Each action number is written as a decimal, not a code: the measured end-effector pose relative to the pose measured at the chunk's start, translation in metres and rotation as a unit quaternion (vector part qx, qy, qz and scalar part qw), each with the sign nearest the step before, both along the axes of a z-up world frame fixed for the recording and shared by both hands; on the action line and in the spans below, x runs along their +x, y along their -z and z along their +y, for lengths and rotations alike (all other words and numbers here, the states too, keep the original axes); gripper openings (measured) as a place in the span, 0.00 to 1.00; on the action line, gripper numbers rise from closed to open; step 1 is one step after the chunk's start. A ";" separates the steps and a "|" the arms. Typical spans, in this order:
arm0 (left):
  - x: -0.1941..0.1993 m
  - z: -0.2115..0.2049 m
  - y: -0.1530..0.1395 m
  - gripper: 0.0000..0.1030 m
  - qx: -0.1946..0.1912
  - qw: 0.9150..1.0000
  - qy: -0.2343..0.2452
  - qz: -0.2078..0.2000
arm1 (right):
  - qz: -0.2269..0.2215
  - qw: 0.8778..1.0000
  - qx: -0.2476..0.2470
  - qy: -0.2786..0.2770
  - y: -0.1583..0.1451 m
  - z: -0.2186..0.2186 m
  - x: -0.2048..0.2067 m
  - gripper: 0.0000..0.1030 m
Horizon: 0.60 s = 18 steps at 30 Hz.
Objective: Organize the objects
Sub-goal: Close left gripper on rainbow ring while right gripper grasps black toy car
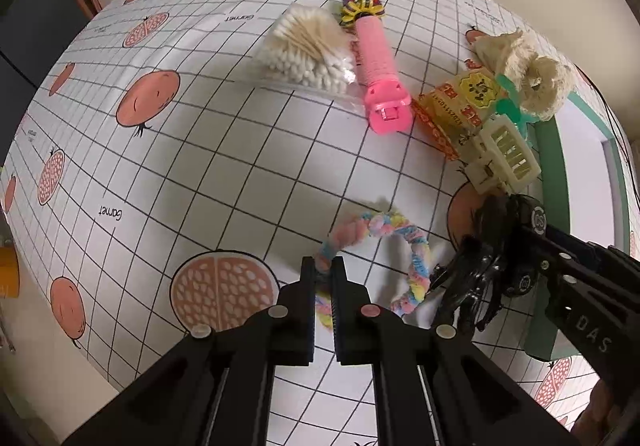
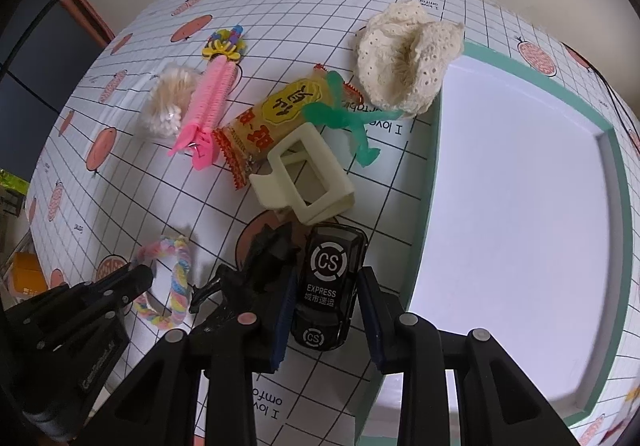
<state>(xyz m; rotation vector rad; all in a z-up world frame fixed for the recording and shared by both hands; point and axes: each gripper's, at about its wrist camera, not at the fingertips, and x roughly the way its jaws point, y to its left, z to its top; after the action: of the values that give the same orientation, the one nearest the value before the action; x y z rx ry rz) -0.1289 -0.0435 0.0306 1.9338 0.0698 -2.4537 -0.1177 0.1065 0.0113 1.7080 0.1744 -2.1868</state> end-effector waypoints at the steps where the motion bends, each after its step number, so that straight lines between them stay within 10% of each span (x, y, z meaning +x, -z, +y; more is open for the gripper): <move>1: -0.001 0.000 -0.001 0.06 0.002 1.000 0.002 0.001 | 0.000 1.000 0.000 0.000 0.000 0.000 0.000 0.33; 18: -0.021 -0.024 -0.008 0.06 0.006 1.000 -0.023 0.004 | 0.005 1.000 0.018 -0.017 0.009 -0.007 0.005 0.36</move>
<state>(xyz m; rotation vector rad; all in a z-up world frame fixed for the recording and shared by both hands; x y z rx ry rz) -0.1495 -0.0670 0.0388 1.9053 0.1268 -2.4378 -0.1132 0.0999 0.0028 1.7010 0.2454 -2.1798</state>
